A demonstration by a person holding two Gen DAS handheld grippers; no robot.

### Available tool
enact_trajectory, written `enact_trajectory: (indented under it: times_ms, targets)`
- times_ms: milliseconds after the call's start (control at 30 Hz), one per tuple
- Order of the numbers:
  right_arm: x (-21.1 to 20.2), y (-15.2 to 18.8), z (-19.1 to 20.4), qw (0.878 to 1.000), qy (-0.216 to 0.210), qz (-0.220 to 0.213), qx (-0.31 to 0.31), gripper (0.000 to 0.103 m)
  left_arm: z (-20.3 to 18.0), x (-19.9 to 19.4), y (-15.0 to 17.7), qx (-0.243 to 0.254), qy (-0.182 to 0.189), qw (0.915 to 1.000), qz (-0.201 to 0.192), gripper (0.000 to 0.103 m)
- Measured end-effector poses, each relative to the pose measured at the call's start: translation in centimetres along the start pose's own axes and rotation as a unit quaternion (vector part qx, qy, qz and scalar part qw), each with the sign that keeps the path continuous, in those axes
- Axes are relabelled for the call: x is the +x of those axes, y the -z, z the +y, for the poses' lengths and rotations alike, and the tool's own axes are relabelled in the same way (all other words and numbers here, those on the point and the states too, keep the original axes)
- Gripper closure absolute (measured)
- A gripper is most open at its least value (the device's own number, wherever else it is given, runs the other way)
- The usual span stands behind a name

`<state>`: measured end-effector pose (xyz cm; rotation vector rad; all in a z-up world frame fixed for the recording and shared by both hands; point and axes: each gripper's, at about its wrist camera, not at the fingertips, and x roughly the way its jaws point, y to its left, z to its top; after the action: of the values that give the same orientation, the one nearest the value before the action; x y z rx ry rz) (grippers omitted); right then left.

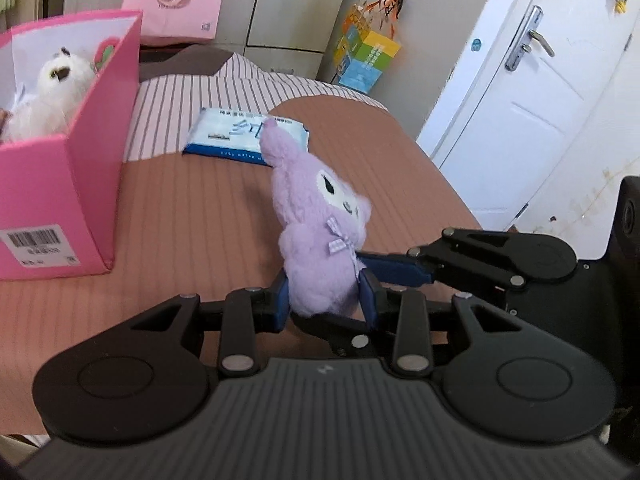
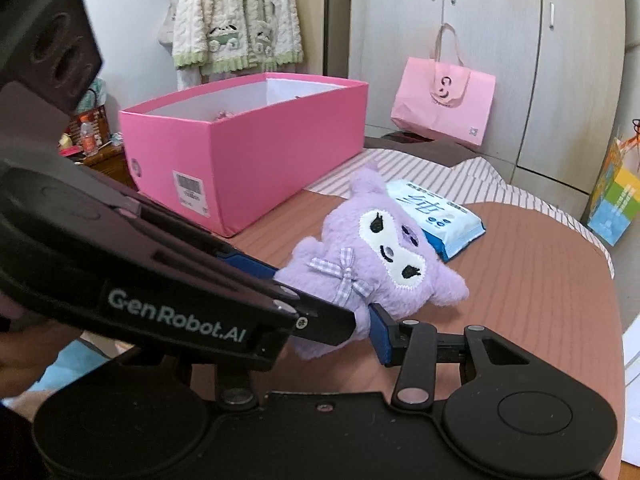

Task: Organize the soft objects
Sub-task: 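Carry the lilac plush over the pink box with the left gripper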

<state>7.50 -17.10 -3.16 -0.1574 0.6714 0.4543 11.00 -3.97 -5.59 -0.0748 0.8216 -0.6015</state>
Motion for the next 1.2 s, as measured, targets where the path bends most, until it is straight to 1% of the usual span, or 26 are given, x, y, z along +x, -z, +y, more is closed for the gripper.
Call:
enact_trajectory:
  times_ms: [33,100,267,500,667,767,900,1100,1200]
  targets:
    - [-0.1,0.1,0.1,1.0,-0.001,-0.001,0.0,0.06,-0.1,-0.2,0.0,0.002,0.0,1.0,0.004,0.07]
    - [-0.4,0.0,0.3,1.0,-0.006,-0.002,-0.001,0.06,-0.2,-0.7,0.0,0.006,-0.002,0.9999,0.008,0.071]
    - [-1.5,-0.3,1.5,1.0,-0.005,-0.016,-0.024,0.06,-0.9,-2.5,0.0,0.028,-0.01,0.9995,-0.005,0.071]
    - [-3.0,-1.0,3.3,0.998,0.0,-0.031,-0.063,0.06,-1.2,-5.0,0.4,0.035,-0.015,0.9991,-0.021,0.071]
    - [-4.1,-1.4,5.3,0.995,-0.004,-0.037,-0.089,0.06,-0.9,-7.5,1.0,0.034,-0.02,0.9989,-0.024,0.071]
    - [-4.8,-1.8,6.7,0.994,-0.017,-0.043,-0.101,0.06,-0.8,-9.3,1.5,0.034,-0.031,0.9985,-0.029,0.071]
    - [-5.4,-2.8,8.8,0.989,-0.032,-0.063,-0.126,0.06,-0.2,-12.0,1.7,0.036,-0.058,0.9967,-0.045,0.071]
    - [-5.1,-5.8,11.2,0.981,-0.047,-0.101,-0.158,0.06,1.2,-15.4,0.1,0.049,-0.097,0.9913,-0.074,0.072]
    - [-4.6,-7.5,11.8,0.978,-0.052,-0.115,-0.168,0.06,2.3,-16.5,-1.1,0.051,-0.109,0.9887,-0.09,0.072]
